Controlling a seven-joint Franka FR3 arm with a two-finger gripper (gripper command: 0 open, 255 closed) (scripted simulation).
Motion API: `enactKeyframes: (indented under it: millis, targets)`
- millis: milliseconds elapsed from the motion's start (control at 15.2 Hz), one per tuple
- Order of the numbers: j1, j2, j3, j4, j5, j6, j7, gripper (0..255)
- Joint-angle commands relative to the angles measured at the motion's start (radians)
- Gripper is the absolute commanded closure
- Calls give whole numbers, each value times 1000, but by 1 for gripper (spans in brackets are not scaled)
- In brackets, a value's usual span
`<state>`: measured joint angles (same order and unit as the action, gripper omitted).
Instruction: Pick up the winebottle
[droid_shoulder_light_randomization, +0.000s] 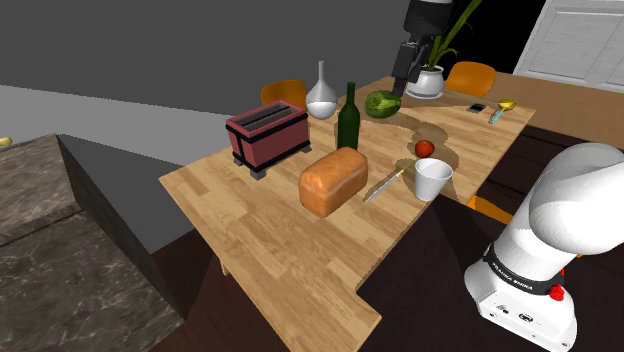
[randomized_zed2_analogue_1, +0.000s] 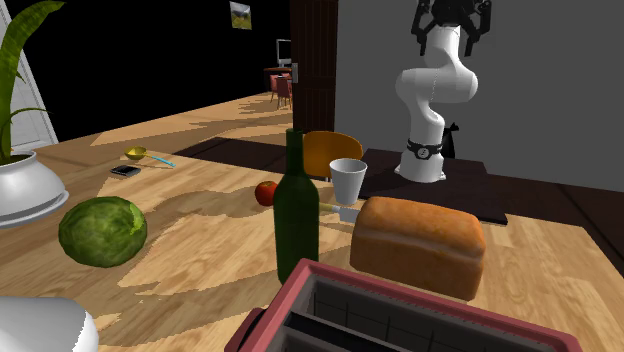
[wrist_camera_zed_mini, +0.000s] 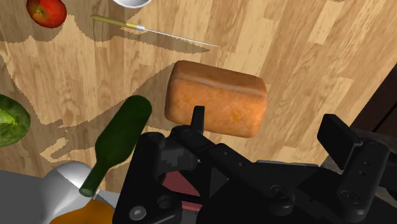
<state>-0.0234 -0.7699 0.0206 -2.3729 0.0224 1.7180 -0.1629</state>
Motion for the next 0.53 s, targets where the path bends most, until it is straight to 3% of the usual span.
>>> enactKeyframes:
  millis: [0,462]
  targets:
    - [0,0,0,0,0,0,0,0]
    - [-31,234,-73,95,-28,140,-73,0]
